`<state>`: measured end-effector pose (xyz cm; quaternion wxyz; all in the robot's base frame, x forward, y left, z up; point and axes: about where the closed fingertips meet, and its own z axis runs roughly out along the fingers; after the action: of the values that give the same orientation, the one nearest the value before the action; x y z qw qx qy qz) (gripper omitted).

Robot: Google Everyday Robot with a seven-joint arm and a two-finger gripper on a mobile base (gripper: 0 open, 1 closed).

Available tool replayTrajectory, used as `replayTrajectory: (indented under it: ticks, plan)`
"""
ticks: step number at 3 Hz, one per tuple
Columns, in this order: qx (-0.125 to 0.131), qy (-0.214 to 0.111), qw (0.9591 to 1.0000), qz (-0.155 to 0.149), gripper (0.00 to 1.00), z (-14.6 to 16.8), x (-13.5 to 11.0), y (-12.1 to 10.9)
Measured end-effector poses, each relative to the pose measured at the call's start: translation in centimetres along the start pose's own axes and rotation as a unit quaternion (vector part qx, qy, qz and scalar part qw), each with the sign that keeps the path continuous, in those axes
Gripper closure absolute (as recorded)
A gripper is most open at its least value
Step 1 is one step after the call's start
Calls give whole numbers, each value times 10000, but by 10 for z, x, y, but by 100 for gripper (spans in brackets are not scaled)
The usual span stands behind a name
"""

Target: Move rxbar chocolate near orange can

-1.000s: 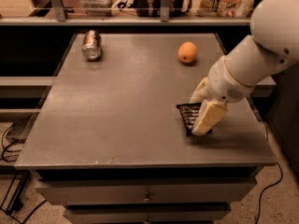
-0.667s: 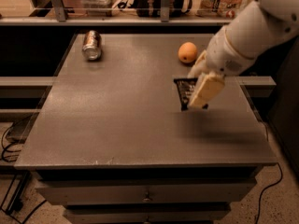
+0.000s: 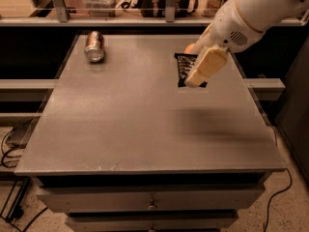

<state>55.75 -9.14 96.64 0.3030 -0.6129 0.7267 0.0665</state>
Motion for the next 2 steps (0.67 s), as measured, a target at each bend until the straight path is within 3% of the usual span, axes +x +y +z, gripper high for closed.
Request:
replayTrajectory:
  ticks: [1, 2]
  plan:
    - [57, -138, 9999, 85, 100, 11, -9, -6]
    - [269, -480, 9982, 217, 100, 35, -39, -20]
